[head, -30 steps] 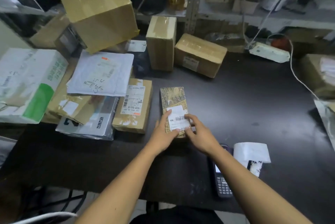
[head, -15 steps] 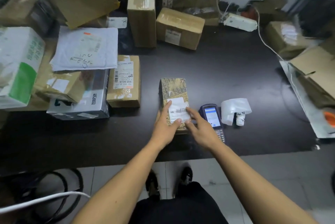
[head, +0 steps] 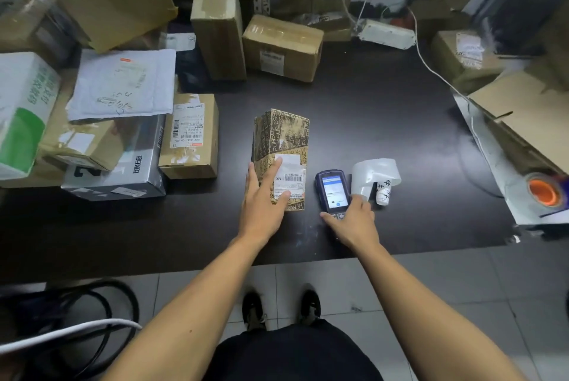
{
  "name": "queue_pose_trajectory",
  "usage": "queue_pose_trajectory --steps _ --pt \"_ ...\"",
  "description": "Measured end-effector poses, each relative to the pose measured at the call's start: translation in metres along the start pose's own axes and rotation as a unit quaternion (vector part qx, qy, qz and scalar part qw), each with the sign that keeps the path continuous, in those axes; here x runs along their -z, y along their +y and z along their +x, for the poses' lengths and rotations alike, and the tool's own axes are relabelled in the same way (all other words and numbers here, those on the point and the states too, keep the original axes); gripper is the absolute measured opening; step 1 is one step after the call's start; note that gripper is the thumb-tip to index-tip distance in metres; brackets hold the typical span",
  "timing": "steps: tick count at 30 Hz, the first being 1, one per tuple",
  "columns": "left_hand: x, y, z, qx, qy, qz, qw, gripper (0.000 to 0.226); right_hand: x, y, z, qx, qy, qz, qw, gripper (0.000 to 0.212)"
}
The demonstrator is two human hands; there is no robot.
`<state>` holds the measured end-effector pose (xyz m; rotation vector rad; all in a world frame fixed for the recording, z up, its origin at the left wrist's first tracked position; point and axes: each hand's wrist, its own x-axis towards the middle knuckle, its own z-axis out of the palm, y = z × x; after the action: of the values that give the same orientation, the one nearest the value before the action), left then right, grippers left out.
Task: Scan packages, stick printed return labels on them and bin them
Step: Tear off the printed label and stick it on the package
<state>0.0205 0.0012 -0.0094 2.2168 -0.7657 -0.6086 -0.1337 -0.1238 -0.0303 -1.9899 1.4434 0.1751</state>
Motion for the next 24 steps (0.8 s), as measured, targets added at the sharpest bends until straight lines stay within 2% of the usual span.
queue_pose_trajectory --steps 4,9,14,19,24 --pt "-0.004 0.002 -0.008 -0.005 0.01 0.023 1.0 0.07 0.003 -0.003 0.007 0.001 -0.013 -0.012 1.0 0.086" --pt "-0.004 0.002 -0.006 0.015 0.04 0.013 0.999 0.071 0.016 0.0 0.005 0.0 -0.039 0.084 0.996 0.083" --pt "-0.004 0.007 0.003 0.037 0.061 0.02 0.997 0.07 0.046 -0.004 -0.015 0.059 -0.071 0.138 0.986 0.071" --pt "-0.011 0.011 0.004 0.032 0.081 0.046 0.995 0.071 0.076 -0.015 -0.035 0.104 -0.145 0.111 0.978 0.062" --pt "-0.018 0.009 0.002 0.021 0.099 0.044 0.994 0.071 0.089 -0.021 -0.046 0.103 -0.151 0.1 0.978 0.059"
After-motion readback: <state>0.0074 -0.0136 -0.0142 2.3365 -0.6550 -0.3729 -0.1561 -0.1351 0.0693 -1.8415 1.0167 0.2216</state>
